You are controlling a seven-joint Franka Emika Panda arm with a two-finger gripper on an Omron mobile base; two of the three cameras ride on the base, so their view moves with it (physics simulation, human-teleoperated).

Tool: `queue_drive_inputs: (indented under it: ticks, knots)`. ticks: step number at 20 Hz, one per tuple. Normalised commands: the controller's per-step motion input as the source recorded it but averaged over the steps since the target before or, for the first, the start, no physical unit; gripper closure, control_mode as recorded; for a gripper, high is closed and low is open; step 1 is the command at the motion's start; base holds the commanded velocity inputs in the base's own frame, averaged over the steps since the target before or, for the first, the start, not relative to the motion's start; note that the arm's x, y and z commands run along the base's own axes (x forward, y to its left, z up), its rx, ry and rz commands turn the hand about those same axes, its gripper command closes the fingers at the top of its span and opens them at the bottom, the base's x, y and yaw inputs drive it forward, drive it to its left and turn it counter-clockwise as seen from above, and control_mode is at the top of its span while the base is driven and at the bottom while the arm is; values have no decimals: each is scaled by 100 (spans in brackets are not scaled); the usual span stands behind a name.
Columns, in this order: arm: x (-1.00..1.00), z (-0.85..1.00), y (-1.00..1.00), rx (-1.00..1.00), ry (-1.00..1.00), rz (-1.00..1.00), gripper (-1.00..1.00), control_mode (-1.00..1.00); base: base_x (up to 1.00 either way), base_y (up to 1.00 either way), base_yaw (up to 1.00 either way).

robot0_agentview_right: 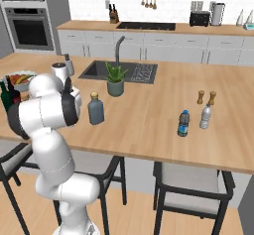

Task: Move the plastic bottles in the middle to the plastics group, and the glass bottles in the middle to the glass group.

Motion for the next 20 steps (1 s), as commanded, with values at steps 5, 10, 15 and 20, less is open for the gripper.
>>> queue_drive_inputs:
  ticks: [5, 10, 15, 20]
  knots:
    - [17, -8, 0, 0, 0, 0, -100, -100, 0, 0, 0]
    - [8, -3, 0, 0, 0, 0, -100, -100, 0, 0, 0]
    - [6, -5, 2, -1, 0, 0, -100, -100, 0, 0, 0]
    - [1, -7, 3, -1, 0, 0, -100, -100, 0, 0, 0]
